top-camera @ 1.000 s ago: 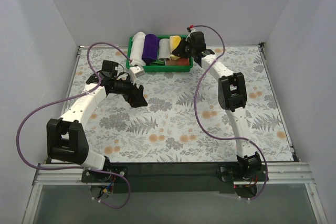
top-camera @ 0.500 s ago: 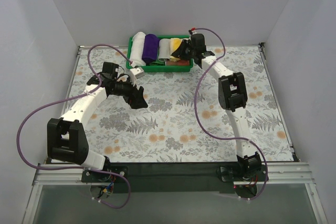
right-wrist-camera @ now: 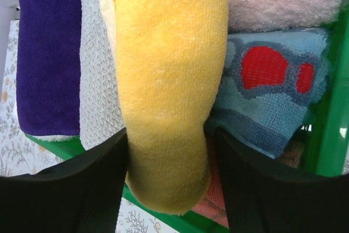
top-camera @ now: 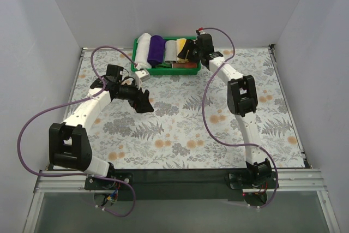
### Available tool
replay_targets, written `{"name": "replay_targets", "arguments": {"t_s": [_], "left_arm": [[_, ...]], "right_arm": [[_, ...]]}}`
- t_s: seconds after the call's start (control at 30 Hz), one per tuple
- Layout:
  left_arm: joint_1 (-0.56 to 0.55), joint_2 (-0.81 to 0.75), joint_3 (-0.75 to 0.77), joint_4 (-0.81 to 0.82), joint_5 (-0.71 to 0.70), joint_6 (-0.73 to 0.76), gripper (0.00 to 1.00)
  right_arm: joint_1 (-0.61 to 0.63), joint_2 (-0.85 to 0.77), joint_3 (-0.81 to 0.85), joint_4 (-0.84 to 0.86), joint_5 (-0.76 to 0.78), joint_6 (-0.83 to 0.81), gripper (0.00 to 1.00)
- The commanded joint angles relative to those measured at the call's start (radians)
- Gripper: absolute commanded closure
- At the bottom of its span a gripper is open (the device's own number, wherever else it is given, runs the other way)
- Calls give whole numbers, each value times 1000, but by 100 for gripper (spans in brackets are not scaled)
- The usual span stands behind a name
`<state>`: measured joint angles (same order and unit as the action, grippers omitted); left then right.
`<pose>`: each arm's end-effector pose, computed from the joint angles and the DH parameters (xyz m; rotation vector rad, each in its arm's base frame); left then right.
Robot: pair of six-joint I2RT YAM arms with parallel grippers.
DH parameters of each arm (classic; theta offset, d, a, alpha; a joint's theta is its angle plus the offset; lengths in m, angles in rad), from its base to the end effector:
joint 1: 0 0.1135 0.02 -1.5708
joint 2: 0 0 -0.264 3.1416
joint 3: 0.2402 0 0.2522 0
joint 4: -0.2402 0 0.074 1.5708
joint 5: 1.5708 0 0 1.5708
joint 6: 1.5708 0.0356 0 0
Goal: Roll the towels
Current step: Place the rolled towel into the container
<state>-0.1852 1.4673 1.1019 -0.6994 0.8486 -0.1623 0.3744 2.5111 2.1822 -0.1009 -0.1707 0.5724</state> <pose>0.2803 -0.0797 0.2593 0.3240 2.5232 -1.2372 0.5410 0.2191 0.2013 0.0918 2.0781 0.7658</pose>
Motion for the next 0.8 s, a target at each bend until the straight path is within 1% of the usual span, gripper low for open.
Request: {"name": "replay_targets", "arguments": {"t_s": [0.0, 0.03, 0.1, 0.17, 0.23, 0.4, 0.47, 0.53, 0.57, 0.6, 0.63, 0.77], "left_arm": [[4, -56, -10, 20, 24, -6, 24], [6, -59, -10, 21, 26, -8, 24], [6, -59, -16, 23, 33, -9, 23], [6, -61, -19, 26, 38, -14, 23], [6, -62, -17, 31, 40, -16, 23], [6, -67, -13, 34, 40, -25, 22], [7, -68, -10, 29, 35, -23, 22], [7, -70, -4, 24, 35, -23, 21], [12, -68, -1, 21, 35, -23, 21], [12, -70, 6, 17, 35, -25, 14], [21, -68, 15, 12, 35, -28, 5], [50, -55, 55, -2, 32, -45, 2]], "right_arm": [[0, -84, -1, -40, 48, -32, 41], [0, -90, -2, -42, 48, -34, 39], [1, -95, -2, -46, 50, -37, 39], [0, -101, 1, -52, 45, -43, 36], [0, -112, 2, -57, 42, -51, 31], [0, -132, -1, -62, 25, -68, 22], [1, -146, -5, -63, 4, -72, 14], [0, -169, -15, -65, -16, -78, 7], [1, -179, -18, -66, -41, -95, 6], [4, -190, -22, -68, -47, -103, 3], [8, -221, -38, -65, -53, -112, 1], [17, -317, -96, -68, -91, -172, 1]]}}
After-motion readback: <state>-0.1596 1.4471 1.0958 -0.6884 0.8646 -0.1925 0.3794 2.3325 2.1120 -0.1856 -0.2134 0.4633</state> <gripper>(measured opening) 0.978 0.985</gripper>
